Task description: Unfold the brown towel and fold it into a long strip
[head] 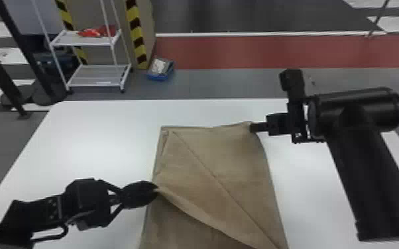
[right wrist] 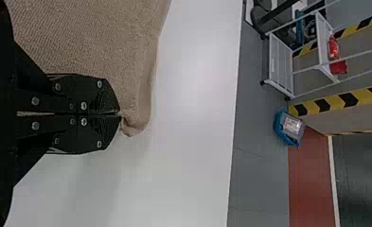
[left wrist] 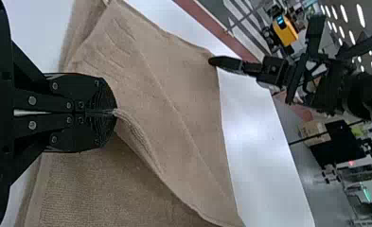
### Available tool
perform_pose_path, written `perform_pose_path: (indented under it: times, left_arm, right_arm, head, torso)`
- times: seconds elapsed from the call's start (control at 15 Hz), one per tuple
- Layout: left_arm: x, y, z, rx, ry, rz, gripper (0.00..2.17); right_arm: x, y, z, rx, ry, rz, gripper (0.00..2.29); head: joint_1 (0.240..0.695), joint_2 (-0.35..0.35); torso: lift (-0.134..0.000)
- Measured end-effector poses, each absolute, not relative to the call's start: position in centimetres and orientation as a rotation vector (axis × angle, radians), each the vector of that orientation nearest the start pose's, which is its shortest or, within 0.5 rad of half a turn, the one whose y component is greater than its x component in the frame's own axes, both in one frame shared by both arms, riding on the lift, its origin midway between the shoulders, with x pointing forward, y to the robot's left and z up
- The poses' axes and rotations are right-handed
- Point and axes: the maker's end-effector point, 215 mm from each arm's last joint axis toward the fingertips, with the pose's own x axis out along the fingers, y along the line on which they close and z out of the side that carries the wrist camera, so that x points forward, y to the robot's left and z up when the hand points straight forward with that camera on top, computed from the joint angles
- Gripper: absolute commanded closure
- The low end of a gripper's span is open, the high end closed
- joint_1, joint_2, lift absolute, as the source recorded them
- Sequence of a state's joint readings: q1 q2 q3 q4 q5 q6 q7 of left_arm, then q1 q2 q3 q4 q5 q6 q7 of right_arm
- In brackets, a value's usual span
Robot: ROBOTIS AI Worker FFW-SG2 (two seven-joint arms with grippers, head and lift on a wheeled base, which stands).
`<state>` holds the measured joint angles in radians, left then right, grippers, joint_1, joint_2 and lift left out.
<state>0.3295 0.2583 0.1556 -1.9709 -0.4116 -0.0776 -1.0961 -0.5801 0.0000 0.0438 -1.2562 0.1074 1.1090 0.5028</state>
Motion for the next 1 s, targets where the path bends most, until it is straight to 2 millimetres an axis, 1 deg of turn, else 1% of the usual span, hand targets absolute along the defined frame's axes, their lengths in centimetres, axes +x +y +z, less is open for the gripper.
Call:
perform_pose_path:
  times: [0.07, 0.2, 0.27, 0.33, 0.4, 0.47, 0.53, 0.6, 0.67, 0.73, 0.87, 1.0]
  left_arm:
    - [41.0, 19.4, -38.9, 0.716, 0.239, -0.964, 1.63]
    - [42.4, 21.4, -37.8, 0.706, 0.231, -0.884, 1.63]
    - [43.2, 22.5, -37.5, 0.692, 0.232, -0.836, 1.63]
    - [43.8, 23.5, -37.2, 0.678, 0.235, -0.795, 1.63]
    - [44.4, 24.4, -37.1, 0.660, 0.244, -0.752, 1.63]
    - [44.9, 25.0, -37.1, 0.645, 0.255, -0.727, 1.63]
    - [45.5, 25.3, -37.0, 0.632, 0.262, -0.709, 1.63]
    - [46.2, 25.2, -36.9, 0.621, 0.262, -0.698, 1.63]
    - [47.0, 24.9, -36.9, 0.607, 0.266, -0.686, 1.63]
    - [47.8, 24.8, -36.8, 0.594, 0.272, -0.669, 1.63]
    - [49.8, 25.1, -36.9, 0.560, 0.297, -0.615, 1.63]
    - [51.6, 26.3, -37.2, 0.521, 0.334, -0.551, 1.63]
  right_arm:
    - [63.5, -14.3, -41.5, 0.126, 0.848, 0.417, 1.81]
    - [61.5, -15.7, -41.1, 0.233, 0.860, 0.403, 1.80]
    - [60.1, -17.4, -41.4, 0.281, 0.868, 0.384, 1.81]
    - [58.7, -19.6, -41.9, 0.314, 0.873, 0.358, 1.81]
    - [56.9, -22.4, -42.6, 0.347, 0.876, 0.323, 1.81]
    - [55.3, -25.0, -43.2, 0.374, 0.877, 0.292, 1.80]
    - [53.2, -27.9, -43.9, 0.396, 0.878, 0.254, 1.81]
    - [51.1, -30.5, -44.4, 0.408, 0.880, 0.216, 1.80]
    - [49.1, -32.8, -44.7, 0.416, 0.881, 0.181, 1.80]
    - [47.6, -34.4, -44.7, 0.422, 0.876, 0.155, 1.80]
    - [44.6, -37.7, -43.9, 0.425, 0.849, 0.095, 1.80]
    - [41.7, -40.3, -43.2, 0.410, 0.839, 0.043, 1.78]
  head:
    - [0.695, 0.052]
    - [0.695, 0.060]
    - [0.695, 0.057]
    - [0.695, 0.047]
    - [0.695, 0.034]
    - [0.695, 0.019]
    - [0.695, -0.003]
    - [0.695, -0.052]
    - [0.695, -0.079]
    - [0.695, -0.098]
    - [0.695, -0.147]
    - [0.695, -0.163]
  torso:
    - [-0.126]
    - [-0.126]
    - [-0.126]
    - [-0.126]
    - [-0.126]
    - [-0.126]
    - [-0.126]
    - [-0.126]
    - [-0.126]
    - [-0.126]
    - [-0.126]
    - [-0.126]
